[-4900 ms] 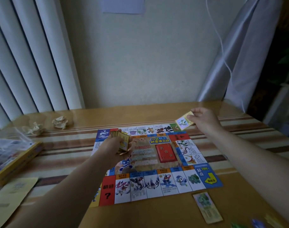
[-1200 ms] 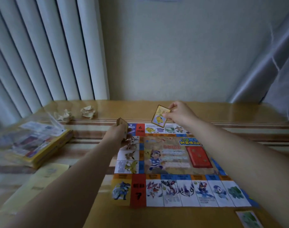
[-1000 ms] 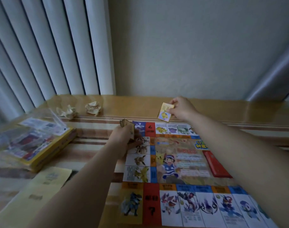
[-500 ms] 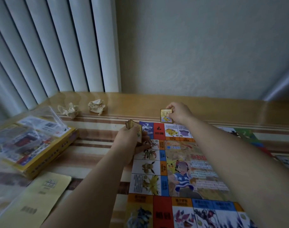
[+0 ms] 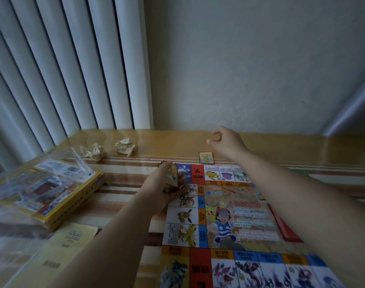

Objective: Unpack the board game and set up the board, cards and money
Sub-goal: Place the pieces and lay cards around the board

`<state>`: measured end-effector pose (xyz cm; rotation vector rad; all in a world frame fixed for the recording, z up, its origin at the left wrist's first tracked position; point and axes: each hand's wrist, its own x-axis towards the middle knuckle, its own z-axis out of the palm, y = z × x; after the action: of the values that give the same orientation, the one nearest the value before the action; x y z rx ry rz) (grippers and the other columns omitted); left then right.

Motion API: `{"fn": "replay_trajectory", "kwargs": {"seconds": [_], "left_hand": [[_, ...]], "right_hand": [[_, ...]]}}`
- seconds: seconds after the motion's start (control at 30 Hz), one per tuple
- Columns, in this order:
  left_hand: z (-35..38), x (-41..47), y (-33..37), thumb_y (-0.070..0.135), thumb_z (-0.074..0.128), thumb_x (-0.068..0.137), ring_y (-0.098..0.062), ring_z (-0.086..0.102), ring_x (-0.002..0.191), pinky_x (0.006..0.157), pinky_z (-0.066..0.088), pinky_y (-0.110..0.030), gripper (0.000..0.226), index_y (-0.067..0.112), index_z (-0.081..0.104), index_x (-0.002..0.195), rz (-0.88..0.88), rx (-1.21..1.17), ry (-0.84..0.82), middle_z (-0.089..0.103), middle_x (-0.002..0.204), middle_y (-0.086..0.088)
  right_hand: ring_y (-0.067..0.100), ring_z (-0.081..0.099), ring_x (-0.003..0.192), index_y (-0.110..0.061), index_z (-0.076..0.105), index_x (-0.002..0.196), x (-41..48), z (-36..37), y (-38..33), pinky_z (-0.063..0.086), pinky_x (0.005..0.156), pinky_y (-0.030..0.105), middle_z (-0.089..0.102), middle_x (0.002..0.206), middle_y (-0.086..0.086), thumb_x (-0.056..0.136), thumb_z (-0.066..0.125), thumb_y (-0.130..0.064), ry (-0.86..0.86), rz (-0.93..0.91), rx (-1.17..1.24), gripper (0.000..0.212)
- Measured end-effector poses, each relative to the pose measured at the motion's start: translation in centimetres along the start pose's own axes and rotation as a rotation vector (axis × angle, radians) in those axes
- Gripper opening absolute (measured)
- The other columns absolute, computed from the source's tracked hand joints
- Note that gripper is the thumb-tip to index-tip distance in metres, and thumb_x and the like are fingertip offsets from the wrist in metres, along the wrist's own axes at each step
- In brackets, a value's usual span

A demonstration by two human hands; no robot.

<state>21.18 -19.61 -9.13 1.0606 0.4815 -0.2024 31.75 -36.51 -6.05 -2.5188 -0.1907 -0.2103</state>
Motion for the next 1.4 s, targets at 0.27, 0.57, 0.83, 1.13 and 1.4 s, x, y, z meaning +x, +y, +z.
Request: {"fn": "replay_trajectory", "kwargs": {"seconds": [0.27, 0.57, 0.83, 1.13, 1.4], "left_hand": [[0.5, -7.6, -0.4, 0.009, 0.028, 0.099, -0.024, 0.067, 0.099, 0.083, 0.057, -0.039, 0.036, -0.007, 0.055, 0.116, -0.062, -0.072, -0.377, 0.068, 0.111, -0.018], [1.3, -15.7, -2.7, 0.001, 0.036, 0.097, -0.024, 0.069, 0.096, 0.078, 0.058, -0.036, 0.029, -0.006, 0.057, 0.116, -0.013, 0.065, -0.614, 0.066, 0.111, -0.020], [2.2, -18.4, -2.6, 0.000, 0.046, 0.090, -0.026, 0.069, 0.094, 0.076, 0.059, -0.034, 0.030, -0.008, 0.056, 0.117, 0.057, 0.105, -0.641, 0.068, 0.106, -0.021], [5.2, -19.5, -0.3, -0.003, 0.043, 0.094, -0.021, 0.071, 0.089, 0.074, 0.059, -0.031, 0.019, -0.001, 0.060, 0.103, 0.232, 0.208, -0.609, 0.072, 0.097, -0.014], [6.8, -19.5, -0.1, -0.004, 0.049, 0.091, -0.023, 0.070, 0.087, 0.073, 0.059, -0.030, 0.018, 0.000, 0.062, 0.103, 0.244, 0.240, -0.589, 0.071, 0.098, -0.016]], "right_hand": [[0.002, 0.054, 0.081, -0.023, 0.062, 0.105, -11.0, -6.1, -4.4, 0.041, 0.069, 0.019, 0.061, 0.099, -0.008, 0.094, 0.056, -0.032, -0.335, -0.135, 0.288, 0.016], [0.008, 0.065, 0.072, -0.021, 0.064, 0.094, -18.1, -9.9, -4.8, 0.047, 0.071, 0.026, 0.068, 0.087, -0.004, 0.090, 0.060, -0.034, -0.396, -0.080, 0.393, 0.014], [0.021, 0.059, 0.075, -0.009, 0.066, 0.084, -20.2, -12.8, -4.8, 0.049, 0.078, 0.036, 0.066, 0.077, 0.006, 0.095, 0.051, -0.035, -0.435, -0.017, 0.530, 0.031], [0.004, 0.056, 0.064, -0.019, 0.065, 0.070, -20.4, -17.9, -6.7, 0.044, 0.062, 0.020, 0.065, 0.060, -0.012, 0.078, 0.072, -0.038, -0.273, -0.183, 0.197, 0.021], [0.003, 0.056, 0.064, -0.020, 0.067, 0.070, -20.4, -18.5, -6.3, 0.044, 0.067, 0.023, 0.067, 0.066, -0.009, 0.077, 0.075, -0.037, -0.187, -0.192, 0.175, 0.020]]}}
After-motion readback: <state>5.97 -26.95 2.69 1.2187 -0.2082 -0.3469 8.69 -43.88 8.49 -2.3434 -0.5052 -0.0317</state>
